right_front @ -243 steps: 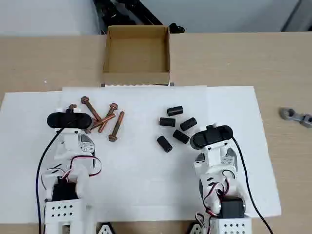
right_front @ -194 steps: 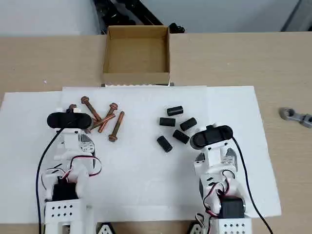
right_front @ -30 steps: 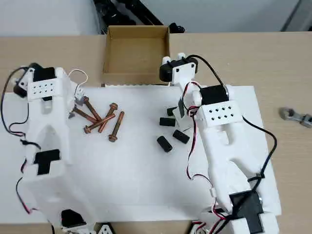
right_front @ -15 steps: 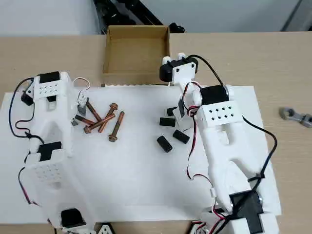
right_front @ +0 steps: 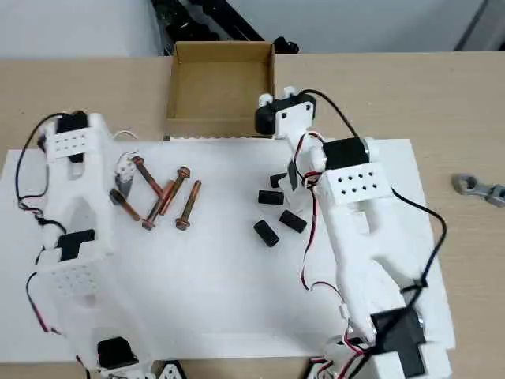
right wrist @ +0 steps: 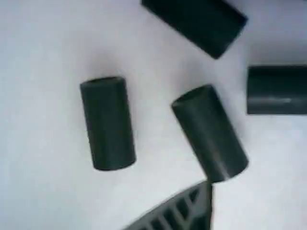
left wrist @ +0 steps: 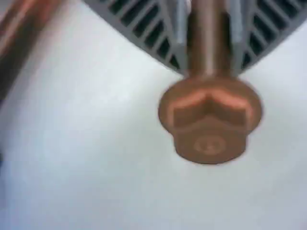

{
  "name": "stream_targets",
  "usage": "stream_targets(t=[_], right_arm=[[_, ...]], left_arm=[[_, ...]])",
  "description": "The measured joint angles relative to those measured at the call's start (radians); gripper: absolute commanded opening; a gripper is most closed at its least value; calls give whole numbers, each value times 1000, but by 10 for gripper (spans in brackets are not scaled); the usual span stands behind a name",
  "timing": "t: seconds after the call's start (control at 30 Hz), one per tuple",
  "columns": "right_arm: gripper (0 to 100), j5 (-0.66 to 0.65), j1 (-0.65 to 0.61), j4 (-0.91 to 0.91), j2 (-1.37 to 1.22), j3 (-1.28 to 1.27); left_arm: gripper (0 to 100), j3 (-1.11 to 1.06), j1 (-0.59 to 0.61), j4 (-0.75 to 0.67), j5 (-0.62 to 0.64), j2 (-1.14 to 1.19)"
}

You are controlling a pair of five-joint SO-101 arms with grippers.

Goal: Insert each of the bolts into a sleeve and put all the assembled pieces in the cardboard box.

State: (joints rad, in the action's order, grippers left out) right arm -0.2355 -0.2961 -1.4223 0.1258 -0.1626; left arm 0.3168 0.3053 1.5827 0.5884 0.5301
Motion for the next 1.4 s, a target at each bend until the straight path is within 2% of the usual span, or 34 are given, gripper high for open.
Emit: stream_targets(t=[0.27, 0.47, 0.57, 0.67, 0.9, 1.17, 1.4], right_arm=[[158, -25, -8, 0, -133, 48], [162, 46, -153, -54, -135, 55], [214, 121, -206, -46, -158, 44], [248, 143, -206, -5, -187, 3], [248, 213, -238, 78, -204, -48], [248, 241, -262, 166, -199, -129], [248, 244, -278, 319, -201, -255]], left_arm=[[5, 130, -44, 137, -281, -259], [5, 72, -43, 146, -353, -350], [5, 41, -49, 147, -361, -361], [5, 32, -43, 147, -364, -362], [5, 32, -38, 147, -364, -362], [5, 32, -38, 147, -364, -362], [5, 32, -38, 147, -364, -362]])
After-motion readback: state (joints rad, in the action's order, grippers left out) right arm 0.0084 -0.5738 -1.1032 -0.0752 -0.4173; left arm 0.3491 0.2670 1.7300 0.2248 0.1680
